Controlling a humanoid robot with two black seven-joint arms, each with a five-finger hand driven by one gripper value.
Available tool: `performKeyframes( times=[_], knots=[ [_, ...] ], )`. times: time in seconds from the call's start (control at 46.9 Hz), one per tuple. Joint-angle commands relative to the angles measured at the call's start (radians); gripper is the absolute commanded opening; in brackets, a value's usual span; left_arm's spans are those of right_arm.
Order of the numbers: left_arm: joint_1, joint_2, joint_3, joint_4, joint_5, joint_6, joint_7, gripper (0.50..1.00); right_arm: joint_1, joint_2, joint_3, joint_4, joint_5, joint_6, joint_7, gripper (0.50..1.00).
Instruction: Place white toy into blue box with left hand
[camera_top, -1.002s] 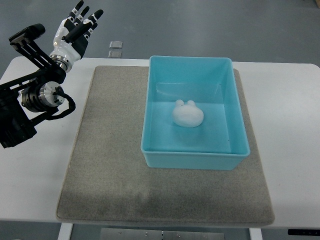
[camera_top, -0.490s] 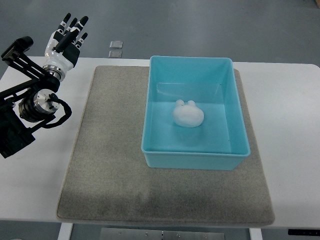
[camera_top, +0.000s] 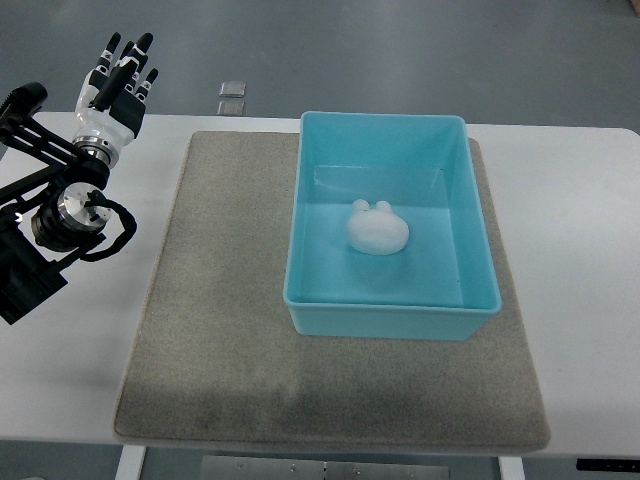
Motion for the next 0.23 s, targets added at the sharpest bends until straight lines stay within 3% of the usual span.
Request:
performKeyframes(
  times=[0.0, 0.213],
  knots=[
    [-0.001, -0.004, -0.006, 0.000, 0.003, 0.000, -0.002, 0.994, 0.000, 0.000, 0.001, 0.000, 0.000, 0.000, 0.000, 0.936],
    [-0.001, -0.004, -0.017, 0.000, 0.011, 0.000, 0.000, 0.994, -0.001, 0.000, -0.001, 0.009, -0.005, 0.009, 0.003, 0.936]
  ],
)
